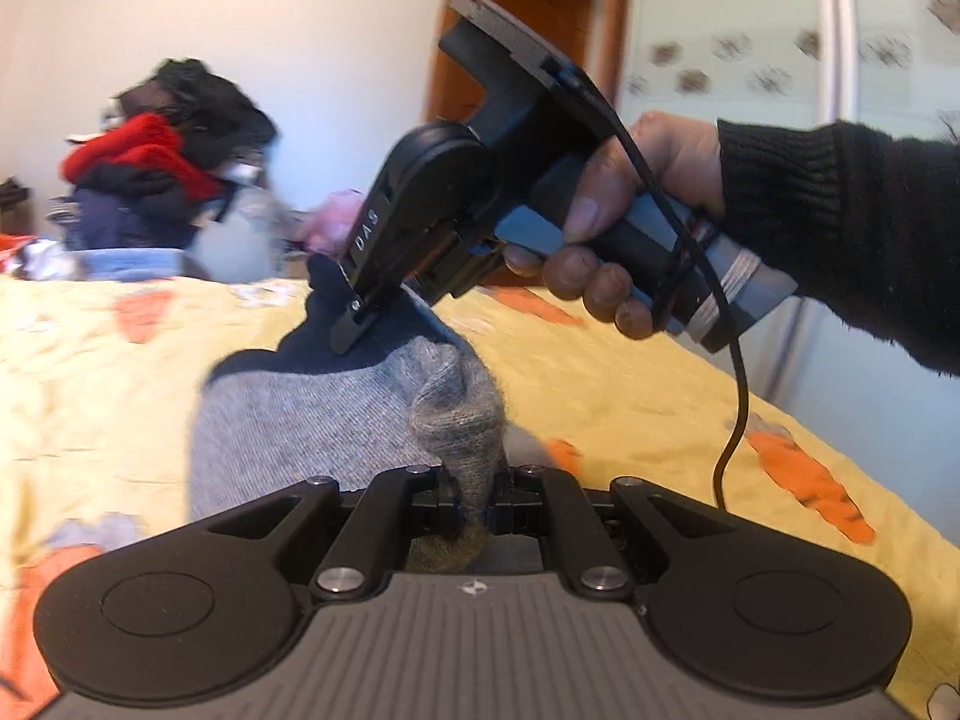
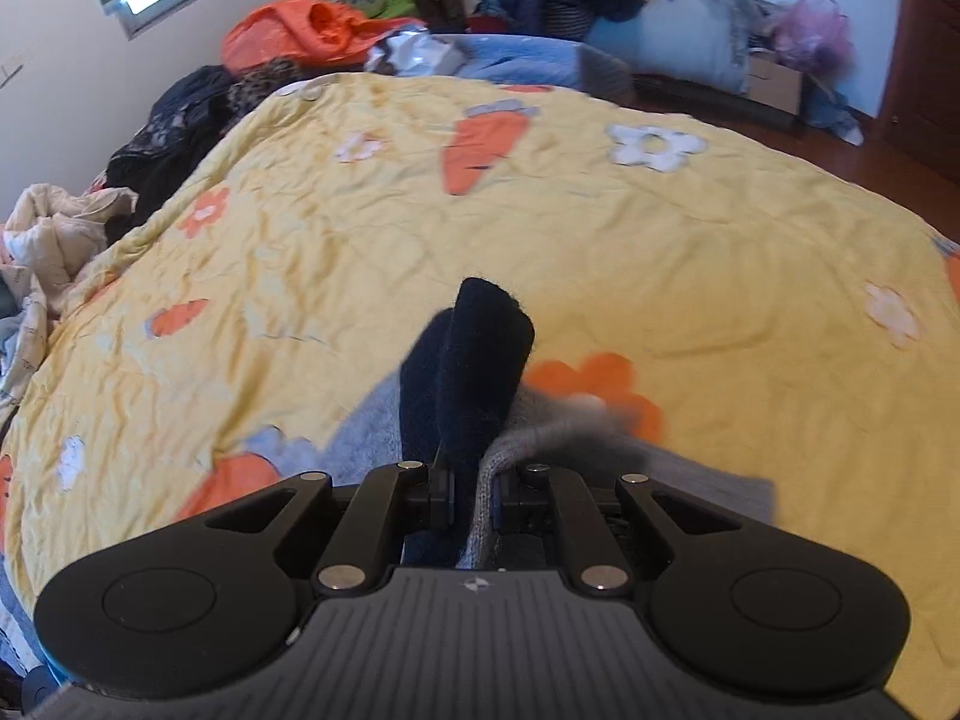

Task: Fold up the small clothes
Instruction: 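Fold the held sweater side over the body with both tools and release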

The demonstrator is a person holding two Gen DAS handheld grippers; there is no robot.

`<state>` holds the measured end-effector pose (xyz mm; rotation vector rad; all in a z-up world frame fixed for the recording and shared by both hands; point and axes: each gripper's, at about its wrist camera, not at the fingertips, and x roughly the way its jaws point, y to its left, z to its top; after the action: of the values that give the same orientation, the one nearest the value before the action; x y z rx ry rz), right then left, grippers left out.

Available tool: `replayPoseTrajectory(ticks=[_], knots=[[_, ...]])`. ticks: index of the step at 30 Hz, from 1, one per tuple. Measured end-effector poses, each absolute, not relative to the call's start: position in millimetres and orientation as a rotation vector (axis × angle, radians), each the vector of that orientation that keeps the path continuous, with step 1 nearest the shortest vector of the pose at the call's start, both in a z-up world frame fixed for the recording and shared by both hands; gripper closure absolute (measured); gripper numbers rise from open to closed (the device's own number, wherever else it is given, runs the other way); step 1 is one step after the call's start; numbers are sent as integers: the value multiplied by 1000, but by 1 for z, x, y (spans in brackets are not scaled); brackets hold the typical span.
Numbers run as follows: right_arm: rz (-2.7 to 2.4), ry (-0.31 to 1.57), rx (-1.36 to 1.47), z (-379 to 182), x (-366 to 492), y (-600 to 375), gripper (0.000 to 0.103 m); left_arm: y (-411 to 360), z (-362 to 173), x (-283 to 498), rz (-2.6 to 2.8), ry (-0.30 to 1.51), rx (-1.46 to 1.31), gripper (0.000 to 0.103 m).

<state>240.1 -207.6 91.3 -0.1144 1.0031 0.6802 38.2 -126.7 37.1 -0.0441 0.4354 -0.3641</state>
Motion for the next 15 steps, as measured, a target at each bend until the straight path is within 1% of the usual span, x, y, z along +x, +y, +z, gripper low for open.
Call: replayPoseTrajectory(ticks=[4, 8, 11, 15], knots=[[630, 1010, -51, 67, 238, -254, 88, -163, 16, 35, -404, 495, 22, 97], [609, 1017, 23, 37, 233, -280, 88, -179, 2, 35, -409, 537, 71, 97], [628, 1002, 59, 28, 227, -288, 88, -189, -3, 34, -404, 549, 100, 97], [636, 986, 181, 20, 228, -310, 88, -193, -13, 50, -399, 578, 159, 97]])
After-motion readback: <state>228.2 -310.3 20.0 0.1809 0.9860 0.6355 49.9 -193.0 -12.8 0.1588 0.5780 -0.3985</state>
